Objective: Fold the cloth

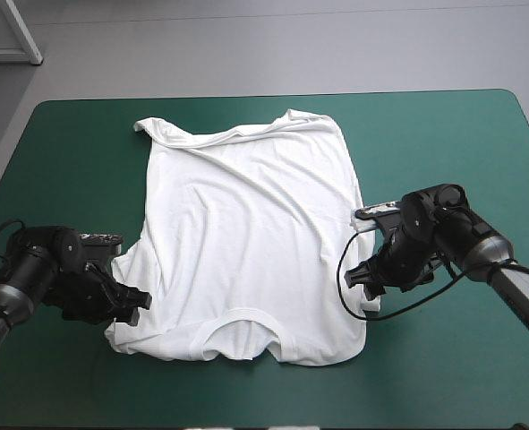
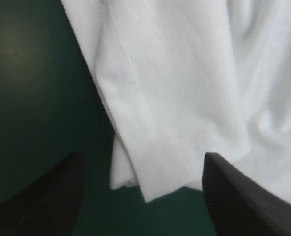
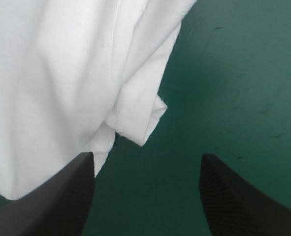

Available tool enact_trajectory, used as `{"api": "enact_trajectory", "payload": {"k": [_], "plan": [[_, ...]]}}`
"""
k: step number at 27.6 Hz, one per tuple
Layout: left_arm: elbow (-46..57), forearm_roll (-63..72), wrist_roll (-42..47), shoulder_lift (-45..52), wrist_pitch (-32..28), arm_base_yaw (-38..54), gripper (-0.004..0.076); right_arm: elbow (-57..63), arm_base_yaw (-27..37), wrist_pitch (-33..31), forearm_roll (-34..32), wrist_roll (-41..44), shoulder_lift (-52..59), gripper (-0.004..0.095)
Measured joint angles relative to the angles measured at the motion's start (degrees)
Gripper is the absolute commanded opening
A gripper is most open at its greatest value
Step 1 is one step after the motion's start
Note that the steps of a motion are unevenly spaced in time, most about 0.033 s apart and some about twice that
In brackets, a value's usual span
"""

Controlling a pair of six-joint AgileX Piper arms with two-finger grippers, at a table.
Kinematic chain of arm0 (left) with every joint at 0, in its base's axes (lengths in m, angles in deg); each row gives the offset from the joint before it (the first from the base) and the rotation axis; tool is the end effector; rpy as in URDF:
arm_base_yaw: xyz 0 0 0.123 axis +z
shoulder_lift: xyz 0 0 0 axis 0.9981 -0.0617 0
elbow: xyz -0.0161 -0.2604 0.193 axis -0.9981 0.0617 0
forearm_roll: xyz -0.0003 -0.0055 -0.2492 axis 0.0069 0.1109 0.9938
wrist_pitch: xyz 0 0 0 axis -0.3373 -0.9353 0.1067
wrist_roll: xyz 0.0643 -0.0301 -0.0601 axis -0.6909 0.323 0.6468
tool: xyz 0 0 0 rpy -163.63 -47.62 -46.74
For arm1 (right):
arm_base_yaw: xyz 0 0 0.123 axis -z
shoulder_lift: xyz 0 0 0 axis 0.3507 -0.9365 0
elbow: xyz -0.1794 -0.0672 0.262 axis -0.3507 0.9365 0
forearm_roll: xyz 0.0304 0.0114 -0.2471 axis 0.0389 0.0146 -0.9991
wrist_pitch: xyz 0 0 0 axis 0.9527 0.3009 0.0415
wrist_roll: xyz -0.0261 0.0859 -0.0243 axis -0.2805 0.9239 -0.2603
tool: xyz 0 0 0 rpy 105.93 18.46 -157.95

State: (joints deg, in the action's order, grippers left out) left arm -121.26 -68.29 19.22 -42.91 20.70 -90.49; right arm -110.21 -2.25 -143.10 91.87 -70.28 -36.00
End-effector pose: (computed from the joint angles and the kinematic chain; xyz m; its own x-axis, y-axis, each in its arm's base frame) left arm 0.1882 -0.0216 0.2938 -0.9936 0.0909 -0.0668 0.0966 0.9914 -0.0877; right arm 0.2359 0.1071 0.3198 -0.9425 -0.3046 -0.1379 -0.3181 0.9438 0.0900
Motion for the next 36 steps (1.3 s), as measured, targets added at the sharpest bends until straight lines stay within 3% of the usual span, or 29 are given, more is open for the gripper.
{"api": "enact_trajectory", "payload": {"k": [10,12,14,16,20,28,34,36], "plan": [[8.0,-0.2,2.5,-2.7,-8.7,-2.6,0.0491,5.5,-0.1,0.1,-4.3,4.6,5.4,0.0579],[8.2,0.4,2.8,-3.9,-9.5,-2.6,0.0460,6.3,-0.1,0.2,-4.5,5.3,5.7,0.0579],[8.2,0.8,2.8,-4.6,-9.6,-2.6,0.0370,7.3,-0.1,0.9,-4.4,5.9,5.7,0.0579],[8.1,0.3,2.8,-5.4,-9.3,-2.6,0.0216,8.2,-0.1,2.9,-4.4,6.5,5.7,0.0579],[7.6,0.9,2.0,-6.1,-9.3,-2.7,-0.0012,10.5,-0.1,9.2,-2.7,7.3,5.7,0.0579],[7.6,3.0,0.0,-6.2,-9.6,-2.7,-0.0009,11.3,-3.7,12.5,4.5,7.4,2.3,0.0579],[7.6,3.0,-1.8,-6.2,-9.7,-2.7,-0.0009,11.8,-12.5,13.4,1.1,16.1,-2.3,0.0579],[7.6,3.0,-2.6,-6.2,-9.7,-2.7,-0.0009,11.6,-16.6,13.5,-1.4,18.7,-3.9,0.0513]]}}
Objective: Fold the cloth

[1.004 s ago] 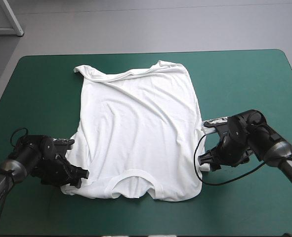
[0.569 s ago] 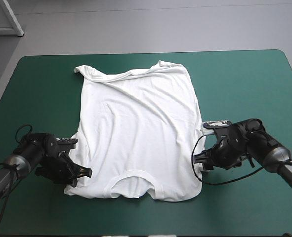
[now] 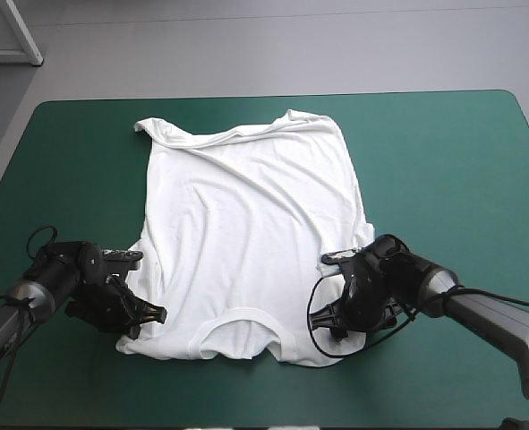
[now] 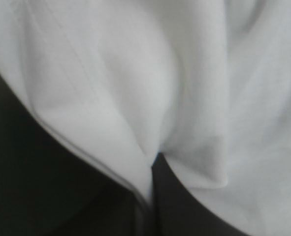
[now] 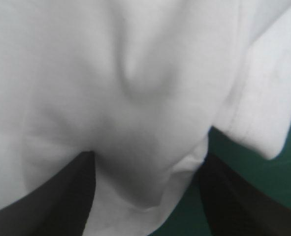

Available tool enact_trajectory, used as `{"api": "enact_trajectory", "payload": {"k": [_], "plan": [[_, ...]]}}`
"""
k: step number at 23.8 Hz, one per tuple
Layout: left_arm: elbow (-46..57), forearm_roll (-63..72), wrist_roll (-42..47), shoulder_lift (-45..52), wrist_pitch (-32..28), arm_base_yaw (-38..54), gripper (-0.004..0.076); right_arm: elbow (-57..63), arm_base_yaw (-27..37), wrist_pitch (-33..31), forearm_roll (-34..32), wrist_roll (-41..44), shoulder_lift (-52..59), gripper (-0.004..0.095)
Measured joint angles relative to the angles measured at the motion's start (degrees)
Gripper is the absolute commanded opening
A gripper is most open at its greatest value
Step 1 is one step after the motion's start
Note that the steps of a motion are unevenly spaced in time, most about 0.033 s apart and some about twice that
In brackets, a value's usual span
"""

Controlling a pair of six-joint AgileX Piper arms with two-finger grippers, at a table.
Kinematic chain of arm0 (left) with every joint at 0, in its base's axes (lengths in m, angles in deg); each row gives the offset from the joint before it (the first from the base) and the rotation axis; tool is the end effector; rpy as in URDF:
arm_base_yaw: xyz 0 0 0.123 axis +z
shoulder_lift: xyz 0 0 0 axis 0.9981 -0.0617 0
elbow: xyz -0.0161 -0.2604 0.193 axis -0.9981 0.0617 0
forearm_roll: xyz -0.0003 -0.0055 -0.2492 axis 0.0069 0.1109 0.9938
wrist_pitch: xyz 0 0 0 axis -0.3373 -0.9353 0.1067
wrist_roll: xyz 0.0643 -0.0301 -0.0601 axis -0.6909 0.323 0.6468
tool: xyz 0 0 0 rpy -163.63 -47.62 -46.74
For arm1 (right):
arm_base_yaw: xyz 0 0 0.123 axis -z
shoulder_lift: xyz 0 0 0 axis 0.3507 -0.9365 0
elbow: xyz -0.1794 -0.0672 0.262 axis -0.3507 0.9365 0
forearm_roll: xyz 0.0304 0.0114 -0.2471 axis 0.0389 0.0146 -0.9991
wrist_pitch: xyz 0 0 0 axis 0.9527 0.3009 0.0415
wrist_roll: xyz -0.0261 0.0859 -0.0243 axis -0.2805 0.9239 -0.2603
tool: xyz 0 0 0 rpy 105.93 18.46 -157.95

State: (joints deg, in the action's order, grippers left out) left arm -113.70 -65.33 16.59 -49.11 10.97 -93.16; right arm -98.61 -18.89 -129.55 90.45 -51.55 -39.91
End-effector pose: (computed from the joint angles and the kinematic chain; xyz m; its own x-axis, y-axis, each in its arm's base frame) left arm 0.1949 -0.0347 0.2424 -0.9900 0.1413 -0.0011 0.1403 0.9821 -0.1258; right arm 0.1974 0.1682 0.2539 -0.9599 -0.2681 -0.0816 -0.2750 0.9573 0.0893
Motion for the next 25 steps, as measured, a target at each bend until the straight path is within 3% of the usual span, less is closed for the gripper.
{"api": "enact_trajectory", "payload": {"k": [1,2,3,6,8,10,13,18,25], "plan": [[0.0,0.0,-0.1,0.0,-0.2,0.0,-0.0009,-0.2,-0.8,0.0,-0.7,0.3,-0.3,0.0349],[0.0,0.0,-0.4,-0.1,-0.2,0.0,-0.0009,-0.4,-2.5,0.0,-2.6,0.7,-0.8,0.0259],[0.0,0.0,-0.4,-0.1,-0.2,0.0,-0.0009,-0.4,-2.9,0.3,-3.5,0.8,-0.9,0.0013],[-0.4,-0.1,-0.7,-0.1,-0.2,0.0,-0.0009,-0.8,-4.6,3.1,-6.2,2.8,-0.7,-0.0018],[-2.1,-0.6,-0.8,-0.7,1.0,0.0,-0.0009,-2.0,-4.6,4.2,-13.9,6.0,-0.2,-0.0019],[-6.7,-1.3,-0.8,-1.4,-1.4,0.0,-0.0009,-5.7,-4.5,1.6,-20.5,7.7,2.0,-0.0019],[-18.5,-2.4,-0.2,1.1,1.2,0.0,-0.0009,-15.7,-4.5,-4.2,-26.5,7.9,5.6,-0.0019],[-38.7,-2.9,-0.2,2.5,10.6,0.0,-0.0009,-30.8,-4.5,-12.4,-29.0,5.2,6.9,-0.0019],[-65.2,-2.9,-0.2,2.5,13.5,0.0,-0.0009,-54.1,-4.5,-15.3,-30.8,-1.0,6.9,-0.0019]]}}
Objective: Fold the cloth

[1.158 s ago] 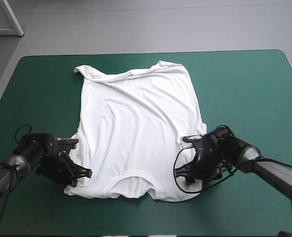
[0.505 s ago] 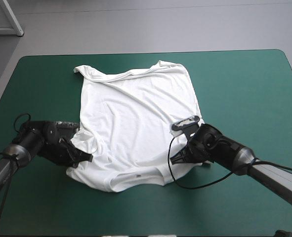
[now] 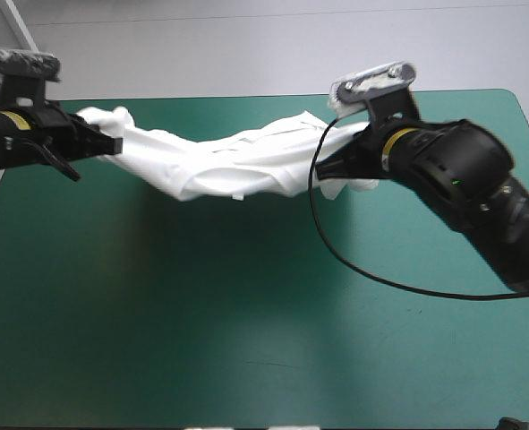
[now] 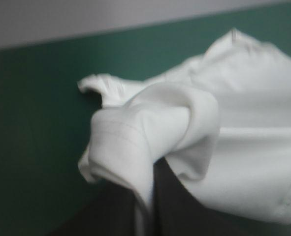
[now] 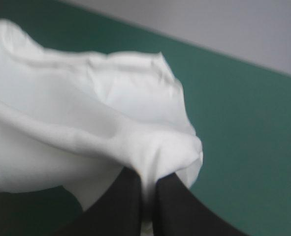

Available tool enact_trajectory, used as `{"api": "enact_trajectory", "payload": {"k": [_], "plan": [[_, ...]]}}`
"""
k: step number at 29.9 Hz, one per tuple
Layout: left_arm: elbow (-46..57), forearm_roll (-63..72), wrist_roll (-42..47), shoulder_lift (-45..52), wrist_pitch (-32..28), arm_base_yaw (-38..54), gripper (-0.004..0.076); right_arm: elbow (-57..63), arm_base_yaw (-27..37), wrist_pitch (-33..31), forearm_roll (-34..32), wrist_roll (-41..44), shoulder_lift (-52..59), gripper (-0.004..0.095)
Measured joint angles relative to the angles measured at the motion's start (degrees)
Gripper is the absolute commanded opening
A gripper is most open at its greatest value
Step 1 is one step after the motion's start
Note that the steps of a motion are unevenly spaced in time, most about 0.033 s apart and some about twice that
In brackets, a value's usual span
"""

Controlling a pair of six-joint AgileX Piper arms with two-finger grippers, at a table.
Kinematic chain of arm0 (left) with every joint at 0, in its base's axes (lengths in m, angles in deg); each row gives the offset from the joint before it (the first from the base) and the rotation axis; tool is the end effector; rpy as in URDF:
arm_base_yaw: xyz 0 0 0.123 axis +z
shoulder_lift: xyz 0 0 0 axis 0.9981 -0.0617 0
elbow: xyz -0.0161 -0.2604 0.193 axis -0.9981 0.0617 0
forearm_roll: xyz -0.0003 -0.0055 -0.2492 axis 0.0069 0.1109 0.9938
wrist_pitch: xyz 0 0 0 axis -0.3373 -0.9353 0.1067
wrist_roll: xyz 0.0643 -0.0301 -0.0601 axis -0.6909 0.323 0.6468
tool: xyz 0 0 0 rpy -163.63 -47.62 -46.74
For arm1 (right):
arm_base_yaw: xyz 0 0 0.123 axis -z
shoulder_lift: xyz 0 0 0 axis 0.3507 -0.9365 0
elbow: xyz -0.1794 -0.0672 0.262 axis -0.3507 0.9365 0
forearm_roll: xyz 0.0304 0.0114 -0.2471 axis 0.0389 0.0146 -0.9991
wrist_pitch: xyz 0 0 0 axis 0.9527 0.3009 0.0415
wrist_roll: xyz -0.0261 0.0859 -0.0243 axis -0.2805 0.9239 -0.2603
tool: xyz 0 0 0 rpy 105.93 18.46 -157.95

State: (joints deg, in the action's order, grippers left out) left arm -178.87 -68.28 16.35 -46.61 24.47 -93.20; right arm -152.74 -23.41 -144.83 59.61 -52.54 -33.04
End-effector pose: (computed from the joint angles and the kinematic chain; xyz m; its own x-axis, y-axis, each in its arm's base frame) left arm 0.2214 -0.0347 0.5540 -0.5695 0.1444 -0.8092 0.2348 0.9720 0.0083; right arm 0.2071 0.1437 0.5487 -0.4823 -0.2311 -0.8450 -0.2878 0.9528 -0.0963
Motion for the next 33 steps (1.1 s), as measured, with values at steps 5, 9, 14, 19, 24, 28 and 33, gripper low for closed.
{"api": "enact_trajectory", "payload": {"k": [5,9,14,19,24,28,33], "plan": [[-16.2,0.0,-0.3,-0.2,-0.2,0.0,-0.0009,-14.2,0.0,2.1,-6.0,-3.2,0.3,-0.0019],[-23.8,0.1,-1.4,-0.2,-3.7,0.0,-0.0009,-22.6,0.0,5.7,-9.1,-5.8,0.6,-0.0019],[-29.2,0.4,-3.6,-0.2,-9.0,0.0,-0.0009,-28.7,0.0,11.9,-10.3,-9.2,1.1,-0.0019],[-30.7,-0.1,-4.8,-0.2,-13.8,0.0,-0.0009,-31.9,0.0,16.3,-10.3,-10.8,1.1,-0.0019],[-30.9,-1.4,-5.9,-0.3,-13.5,-0.1,-0.0009,-32.5,0.0,16.1,-10.3,-11.3,1.0,-0.0019],[-28.7,-2.0,-7.2,-1.3,-12.1,-0.2,-0.0009,-32.6,0.0,12.6,-10.9,-11.3,-0.8,-0.0019],[-20.9,-3.1,-7.7,-4.3,-11.5,-0.2,-0.0009,-32.8,0.0,6.2,-16.1,-11.4,-9.0,-0.0019]]}}
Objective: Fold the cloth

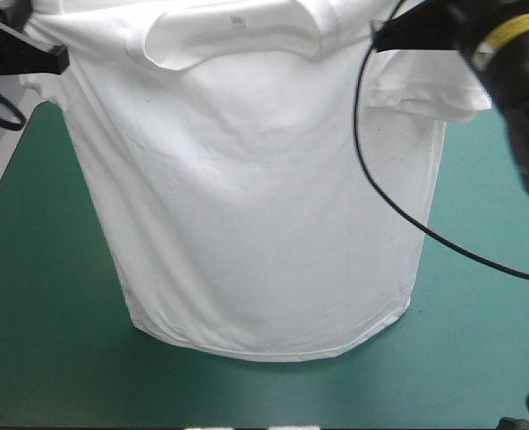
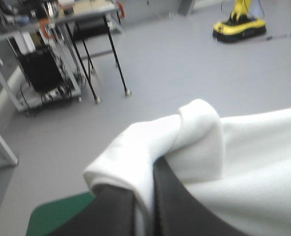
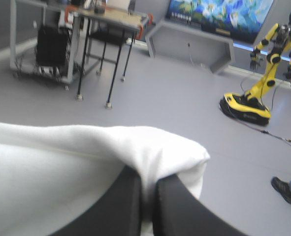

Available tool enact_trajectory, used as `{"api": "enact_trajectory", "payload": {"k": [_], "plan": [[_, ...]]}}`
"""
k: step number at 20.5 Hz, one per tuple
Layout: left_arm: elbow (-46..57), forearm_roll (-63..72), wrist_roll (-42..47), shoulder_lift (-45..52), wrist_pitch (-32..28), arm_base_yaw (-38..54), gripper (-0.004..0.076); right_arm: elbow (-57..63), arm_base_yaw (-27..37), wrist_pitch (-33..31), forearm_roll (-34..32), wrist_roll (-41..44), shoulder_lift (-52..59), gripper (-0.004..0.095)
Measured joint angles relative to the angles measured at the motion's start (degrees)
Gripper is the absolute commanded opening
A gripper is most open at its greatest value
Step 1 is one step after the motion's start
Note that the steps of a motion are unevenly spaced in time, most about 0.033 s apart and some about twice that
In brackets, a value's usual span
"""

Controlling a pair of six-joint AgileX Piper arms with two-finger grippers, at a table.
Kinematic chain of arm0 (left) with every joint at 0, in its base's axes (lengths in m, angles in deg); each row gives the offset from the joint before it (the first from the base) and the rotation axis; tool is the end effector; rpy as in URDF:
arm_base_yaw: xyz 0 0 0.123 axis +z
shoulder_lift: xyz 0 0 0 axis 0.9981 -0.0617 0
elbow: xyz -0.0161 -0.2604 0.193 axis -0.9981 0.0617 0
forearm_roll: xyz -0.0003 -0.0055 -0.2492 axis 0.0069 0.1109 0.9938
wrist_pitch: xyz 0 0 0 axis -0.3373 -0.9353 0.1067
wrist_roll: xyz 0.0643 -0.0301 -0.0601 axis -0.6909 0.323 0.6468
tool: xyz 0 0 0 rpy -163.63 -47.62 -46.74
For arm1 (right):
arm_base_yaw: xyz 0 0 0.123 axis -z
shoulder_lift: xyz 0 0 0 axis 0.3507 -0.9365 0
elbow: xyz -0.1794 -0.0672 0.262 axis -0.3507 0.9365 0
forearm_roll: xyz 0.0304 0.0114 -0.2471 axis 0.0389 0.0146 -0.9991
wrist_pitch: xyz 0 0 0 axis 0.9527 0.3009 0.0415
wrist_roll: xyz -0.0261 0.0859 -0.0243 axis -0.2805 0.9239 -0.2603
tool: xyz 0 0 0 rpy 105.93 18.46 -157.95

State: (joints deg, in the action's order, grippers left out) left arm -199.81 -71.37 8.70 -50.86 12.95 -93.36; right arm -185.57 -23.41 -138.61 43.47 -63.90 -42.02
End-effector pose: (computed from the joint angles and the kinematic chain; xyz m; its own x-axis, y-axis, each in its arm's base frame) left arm 0.2084 -0.0287 0.6448 -0.1008 0.2313 -0.9677 0.1826 0.9604 0.2105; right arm 0.2033 0.1160 0.6639 0.0238 -0.2284 -0.9733 -0.0974 0.9684 -0.2296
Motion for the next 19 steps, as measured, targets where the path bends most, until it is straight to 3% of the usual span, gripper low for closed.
{"api": "enact_trajectory", "payload": {"k": [4,6,10,14,16,19], "plan": [[11.4,-0.4,0.2,-4.5,-2.5,0.0,-0.0009,0.5,3.1,-0.5,1.6,2.3,-11.4,-0.0019],[15.8,-0.5,0.8,-6.7,-7.3,0.1,-0.0009,0.5,7.8,1.2,4.9,3.8,-16.3,-0.0019],[19.6,1.3,1.3,-15.8,-17.3,0.1,-0.0009,0.5,18.9,9.7,16.9,4.4,-26.1,-0.0019],[19.7,3.2,1.7,-25.0,-25.9,0.1,0.0010,0.6,23.6,15.7,22.2,4.4,-35.8,-0.0004],[19.7,3.5,2.7,-29.5,-30.4,0.1,0.0143,0.9,24.1,17.0,23.3,4.4,-40.1,0.0132],[19.7,5.4,2.8,-34.1,-34.4,0.1,0.0367,1.1,24.6,18.6,26.3,4.0,-43.0,0.0484]]}}
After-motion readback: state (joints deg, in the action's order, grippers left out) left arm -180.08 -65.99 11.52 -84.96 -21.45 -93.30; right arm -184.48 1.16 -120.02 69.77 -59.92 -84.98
